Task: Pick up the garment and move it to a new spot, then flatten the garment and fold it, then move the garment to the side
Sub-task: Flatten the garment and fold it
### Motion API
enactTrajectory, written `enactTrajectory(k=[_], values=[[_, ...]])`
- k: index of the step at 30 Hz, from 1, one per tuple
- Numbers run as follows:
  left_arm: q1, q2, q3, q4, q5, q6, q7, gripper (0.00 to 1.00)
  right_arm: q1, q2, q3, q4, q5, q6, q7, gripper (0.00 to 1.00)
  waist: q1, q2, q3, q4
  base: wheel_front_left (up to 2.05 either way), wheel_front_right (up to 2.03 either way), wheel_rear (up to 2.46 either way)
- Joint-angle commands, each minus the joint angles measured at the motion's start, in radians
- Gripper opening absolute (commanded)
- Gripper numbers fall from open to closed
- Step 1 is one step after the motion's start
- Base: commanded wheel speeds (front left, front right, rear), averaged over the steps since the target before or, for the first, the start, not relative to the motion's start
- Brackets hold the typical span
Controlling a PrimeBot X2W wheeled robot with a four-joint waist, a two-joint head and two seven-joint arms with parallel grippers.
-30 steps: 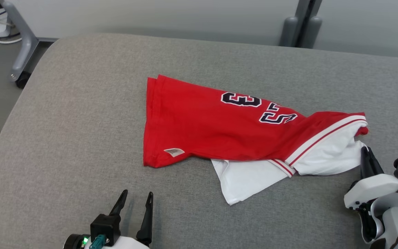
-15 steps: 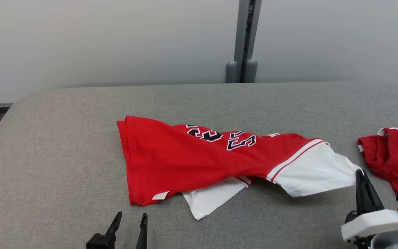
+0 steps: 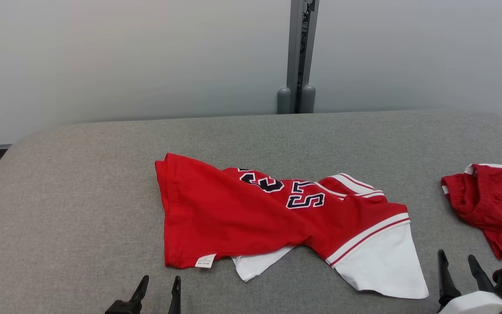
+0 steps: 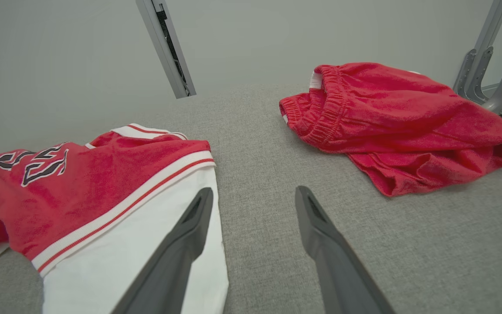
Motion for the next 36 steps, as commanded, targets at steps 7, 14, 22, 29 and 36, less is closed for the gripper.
enactTrajectory(k=[7, 14, 22, 29, 36], values=[[-0.085, 0.004, 0.011, 0.051, -0.045, 0.020, -0.005, 1.00, -0.065, 0.016, 0.010, -0.021, -0.043, 0.000, -0.010, 1.00, 0.0000, -0.0001, 0.044, -0.036, 0.00, 0.00, 0.00], [-0.192, 0.004, 0.013, 0.166, -0.091, 0.025, -0.005, 1.00, -0.099, 0.016, 0.068, -0.037, -0.006, 0.000, -0.009, 1.00, 0.0000, -0.0001, 0.101, -0.077, 0.00, 0.00, 0.00], [-0.254, 0.005, 0.032, 0.277, -0.114, 0.043, -0.005, 0.96, -0.122, 0.017, 0.087, -0.045, 0.002, 0.000, -0.009, 1.00, 0.0000, -0.0001, 0.129, -0.118, 0.00, 0.00, 0.00], [-0.215, 0.005, 0.082, 0.243, -0.103, 0.048, -0.005, 0.00, -0.103, 0.016, 0.077, -0.047, 0.019, 0.000, -0.010, 1.00, 0.0000, -0.0001, 0.107, -0.113, 0.00, 0.00, 0.00], [-0.122, 0.004, 0.118, 0.166, -0.064, 0.036, -0.005, 0.00, -0.078, 0.017, 0.085, -0.037, 0.028, 0.000, -0.010, 1.00, 0.0000, -0.0001, 0.056, -0.080, 0.00, 0.00, 0.00]])
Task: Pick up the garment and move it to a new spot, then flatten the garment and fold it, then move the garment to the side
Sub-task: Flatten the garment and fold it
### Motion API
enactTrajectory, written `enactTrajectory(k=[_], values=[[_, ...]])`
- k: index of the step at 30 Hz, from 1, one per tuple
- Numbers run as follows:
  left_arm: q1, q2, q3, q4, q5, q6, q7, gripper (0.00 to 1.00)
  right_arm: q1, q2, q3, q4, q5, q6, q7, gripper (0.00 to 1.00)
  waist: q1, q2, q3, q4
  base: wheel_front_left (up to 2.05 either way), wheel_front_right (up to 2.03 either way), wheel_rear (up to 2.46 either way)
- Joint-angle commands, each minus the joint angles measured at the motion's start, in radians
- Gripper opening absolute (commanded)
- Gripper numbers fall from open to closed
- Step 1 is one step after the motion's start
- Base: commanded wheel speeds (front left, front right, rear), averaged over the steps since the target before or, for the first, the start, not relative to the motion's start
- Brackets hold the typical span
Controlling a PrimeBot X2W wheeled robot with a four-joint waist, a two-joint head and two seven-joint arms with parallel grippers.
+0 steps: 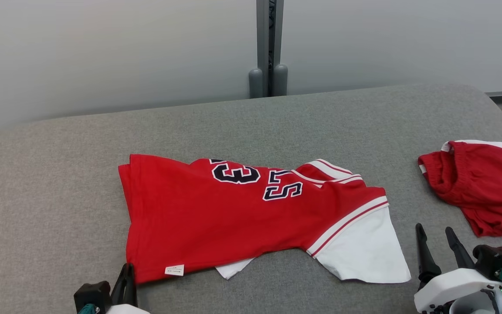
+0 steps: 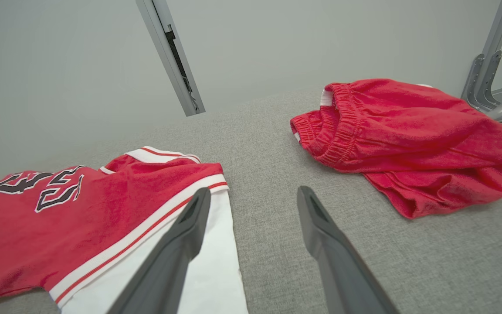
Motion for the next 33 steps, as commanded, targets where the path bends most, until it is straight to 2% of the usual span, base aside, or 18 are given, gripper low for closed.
enactTrajectory(k=[1, 8, 14, 15, 16, 22, 33], values=[[0.014, 0.005, 0.009, -0.013, 0.003, 0.003, -0.005, 0.00, 0.009, -0.006, 0.000, 0.002, 0.010, 0.000, -0.005, 1.00, 0.0000, -0.0001, -0.012, 0.012, 0.00, 0.00, 0.00], [0.059, 0.005, 0.027, -0.030, 0.016, 0.020, -0.005, 0.00, 0.016, -0.006, 0.013, 0.020, 0.016, 0.000, -0.005, 1.00, 0.0000, -0.0001, -0.037, 0.023, 0.00, 0.00, 0.00], [0.086, 0.005, 0.040, -0.011, 0.029, 0.014, -0.005, 0.00, 0.027, -0.006, 0.014, 0.032, 0.008, 0.000, -0.005, 1.00, 0.0000, -0.0001, -0.064, 0.019, 0.00, 0.00, 0.00], [0.088, 0.005, 0.041, -0.010, 0.034, 0.014, -0.005, 0.57, 0.028, -0.006, 0.013, 0.031, 0.007, 0.000, -0.005, 1.00, 0.0000, -0.0001, -0.066, 0.019, 0.00, 0.00, 0.00], [0.089, 0.005, 0.041, -0.009, 0.039, 0.018, -0.005, 1.00, 0.029, -0.005, 0.011, 0.032, 0.006, 0.000, -0.005, 1.00, 0.0000, -0.0001, -0.070, 0.020, 0.00, 0.00, 0.00], [0.105, 0.005, 0.059, -0.042, 0.084, 0.049, -0.005, 1.00, 0.046, -0.005, 0.014, -0.005, -0.036, 0.000, -0.005, 1.00, 0.0000, -0.0001, -0.089, 0.021, 0.00, 0.00, 0.00], [0.173, 0.005, 0.059, -0.131, 0.154, 0.031, -0.005, 1.00, 0.132, -0.006, 0.044, -0.116, -0.156, 0.000, -0.005, 1.00, 0.0000, -0.0001, -0.126, 0.027, 0.00, 0.00, 0.00]])
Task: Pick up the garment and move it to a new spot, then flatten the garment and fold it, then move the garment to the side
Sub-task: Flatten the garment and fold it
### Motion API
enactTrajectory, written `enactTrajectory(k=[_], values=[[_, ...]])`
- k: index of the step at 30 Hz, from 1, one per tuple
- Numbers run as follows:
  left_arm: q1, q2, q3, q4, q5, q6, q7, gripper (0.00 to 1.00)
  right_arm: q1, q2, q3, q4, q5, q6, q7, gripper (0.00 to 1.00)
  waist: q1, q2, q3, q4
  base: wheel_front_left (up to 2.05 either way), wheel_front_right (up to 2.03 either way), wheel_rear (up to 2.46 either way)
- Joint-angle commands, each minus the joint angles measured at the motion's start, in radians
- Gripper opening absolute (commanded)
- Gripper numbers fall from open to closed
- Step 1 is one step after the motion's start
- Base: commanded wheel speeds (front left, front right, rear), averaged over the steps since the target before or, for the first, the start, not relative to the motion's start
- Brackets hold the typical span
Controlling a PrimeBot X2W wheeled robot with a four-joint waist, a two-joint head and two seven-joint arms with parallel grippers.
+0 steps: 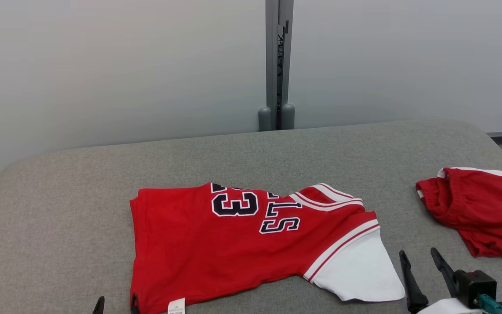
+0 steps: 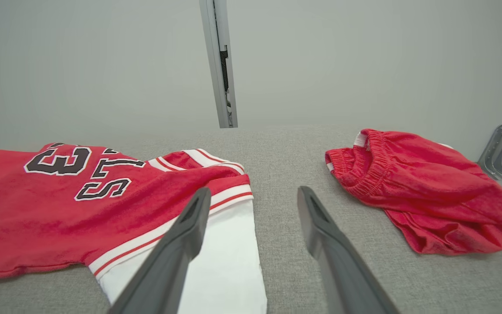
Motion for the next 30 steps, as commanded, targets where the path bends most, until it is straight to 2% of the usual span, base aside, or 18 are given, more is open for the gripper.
enactTrajectory(k=[1, 8, 15, 24, 30], values=[[0.016, 0.005, -0.002, -0.008, 0.007, -0.005, -0.005, 1.00, 0.020, -0.008, 0.007, -0.004, -0.008, 0.000, -0.005, 1.00, 0.0000, -0.0001, -0.007, 0.001, 0.00, 0.00, 0.00], [0.050, 0.005, -0.017, -0.019, -0.001, -0.006, -0.005, 1.00, 0.065, -0.007, 0.033, -0.017, -0.033, 0.000, -0.005, 1.00, 0.0000, -0.0001, -0.033, 0.010, 0.00, 0.00, 0.00], [0.067, 0.005, -0.021, -0.026, -0.020, -0.006, -0.005, 1.00, 0.089, -0.007, 0.039, -0.011, -0.010, 0.000, -0.005, 1.00, 0.0000, -0.0001, -0.038, 0.020, 0.00, 0.00, 0.00], [0.022, 0.005, -0.059, 0.027, -0.090, -0.035, -0.005, 1.00, 0.063, -0.007, 0.018, 0.059, -0.023, 0.000, -0.005, 1.00, 0.0000, -0.0001, 0.023, 0.020, 0.00, 0.00, 0.00], [-0.026, 0.005, -0.061, 0.076, -0.116, -0.039, -0.005, 1.00, 0.036, -0.007, 0.018, 0.125, -0.042, 0.000, -0.005, 1.00, 0.0000, -0.0001, 0.071, 0.015, 0.00, 0.00, 0.00]])
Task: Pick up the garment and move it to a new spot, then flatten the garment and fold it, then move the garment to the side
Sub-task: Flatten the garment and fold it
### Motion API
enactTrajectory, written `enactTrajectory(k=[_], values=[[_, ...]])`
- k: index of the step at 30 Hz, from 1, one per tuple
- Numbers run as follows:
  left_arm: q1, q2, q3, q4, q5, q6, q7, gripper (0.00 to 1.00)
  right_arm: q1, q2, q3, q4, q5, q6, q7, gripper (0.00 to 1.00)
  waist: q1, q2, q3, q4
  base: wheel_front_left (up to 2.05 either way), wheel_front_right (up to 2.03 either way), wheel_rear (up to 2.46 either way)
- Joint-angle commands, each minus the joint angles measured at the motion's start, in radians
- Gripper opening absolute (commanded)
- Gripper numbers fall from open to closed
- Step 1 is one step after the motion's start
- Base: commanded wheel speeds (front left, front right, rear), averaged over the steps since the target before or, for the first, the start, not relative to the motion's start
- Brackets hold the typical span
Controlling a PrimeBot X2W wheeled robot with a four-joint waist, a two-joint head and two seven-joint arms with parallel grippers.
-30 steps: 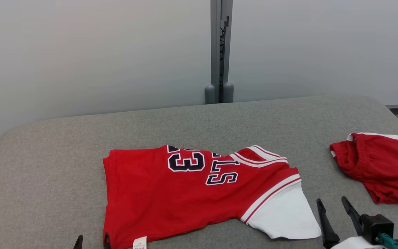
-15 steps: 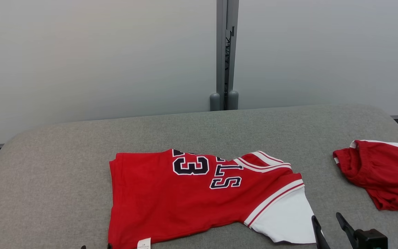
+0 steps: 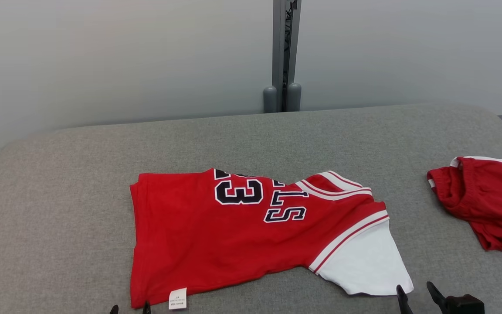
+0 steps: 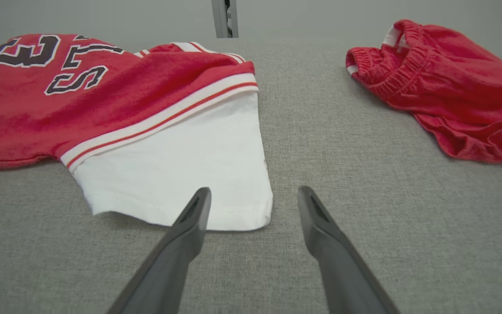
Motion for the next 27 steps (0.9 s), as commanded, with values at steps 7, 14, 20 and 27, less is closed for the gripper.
enactTrajectory(k=[7, 14, 20, 27], values=[[-0.041, 0.005, 0.000, 0.036, -0.035, -0.012, -0.005, 1.00, -0.020, -0.006, -0.015, 0.034, -0.013, 0.000, -0.005, 1.00, 0.0000, 0.0000, 0.032, -0.008, 0.00, 0.00, 0.00], [-0.054, 0.005, -0.001, 0.024, -0.047, -0.019, -0.005, 1.00, -0.035, -0.006, -0.039, 0.029, -0.012, 0.000, -0.005, 1.00, 0.0000, 0.0000, 0.054, -0.016, 0.00, 0.00, 0.00], [-0.073, 0.005, 0.014, 0.048, -0.059, -0.012, -0.005, 1.00, -0.057, -0.006, -0.040, 0.037, -0.006, 0.000, -0.005, 1.00, 0.0000, 0.0000, 0.078, -0.024, 0.00, 0.00, 0.00], [-0.105, 0.005, 0.013, 0.071, -0.050, -0.030, -0.005, 0.72, -0.076, -0.006, -0.029, 0.051, 0.006, 0.000, -0.005, 1.00, 0.0000, 0.0000, 0.104, -0.031, 0.00, 0.00, 0.00]])
